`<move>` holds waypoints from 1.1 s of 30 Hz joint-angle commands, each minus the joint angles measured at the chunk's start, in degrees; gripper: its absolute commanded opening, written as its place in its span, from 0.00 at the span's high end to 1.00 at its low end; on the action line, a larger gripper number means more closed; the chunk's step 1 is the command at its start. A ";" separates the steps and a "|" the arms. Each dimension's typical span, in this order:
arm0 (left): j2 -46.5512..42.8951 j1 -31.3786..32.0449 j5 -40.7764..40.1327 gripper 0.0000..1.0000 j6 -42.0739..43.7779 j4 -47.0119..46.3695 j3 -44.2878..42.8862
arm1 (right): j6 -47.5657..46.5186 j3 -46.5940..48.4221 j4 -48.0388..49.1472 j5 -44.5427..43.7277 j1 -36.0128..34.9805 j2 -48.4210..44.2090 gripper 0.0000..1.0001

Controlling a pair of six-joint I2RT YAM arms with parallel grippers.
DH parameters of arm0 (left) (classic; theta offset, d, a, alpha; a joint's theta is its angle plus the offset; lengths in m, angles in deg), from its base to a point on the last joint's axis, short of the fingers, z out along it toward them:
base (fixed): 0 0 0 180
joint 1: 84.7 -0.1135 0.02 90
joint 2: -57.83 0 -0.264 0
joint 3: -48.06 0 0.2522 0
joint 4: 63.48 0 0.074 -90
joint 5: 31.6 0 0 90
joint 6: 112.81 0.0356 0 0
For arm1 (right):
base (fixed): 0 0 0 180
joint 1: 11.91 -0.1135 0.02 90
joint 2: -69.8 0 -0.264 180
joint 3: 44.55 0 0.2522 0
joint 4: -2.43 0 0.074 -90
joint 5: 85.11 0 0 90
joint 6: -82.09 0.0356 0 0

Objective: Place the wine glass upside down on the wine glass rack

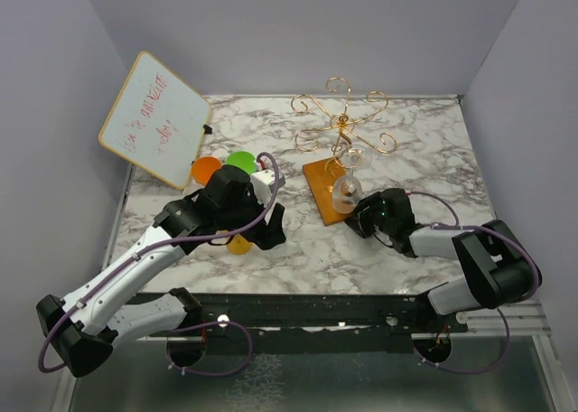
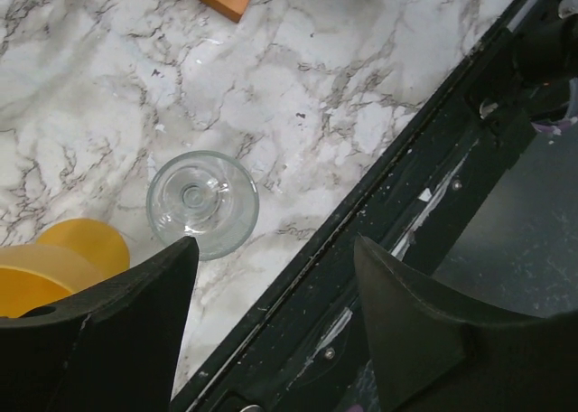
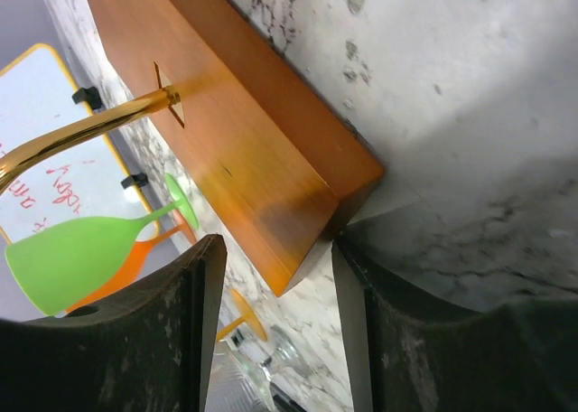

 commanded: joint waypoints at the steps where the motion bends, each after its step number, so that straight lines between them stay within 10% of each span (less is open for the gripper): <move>1: 1.34 -0.03 -5.52 0.30 -1.53 0.94 0.49 | -0.02 2.35 1.40 -4.29 -0.05 5.60 0.45; 18: 10.98 4.50 -11.36 0.48 -6.52 -0.54 -0.31 | -4.43 13.40 7.44 -5.52 -0.04 20.37 0.52; 33: 18.79 10.69 -17.41 0.54 -10.71 -2.04 -0.61 | -4.38 1.45 3.04 -3.54 -0.04 5.67 0.51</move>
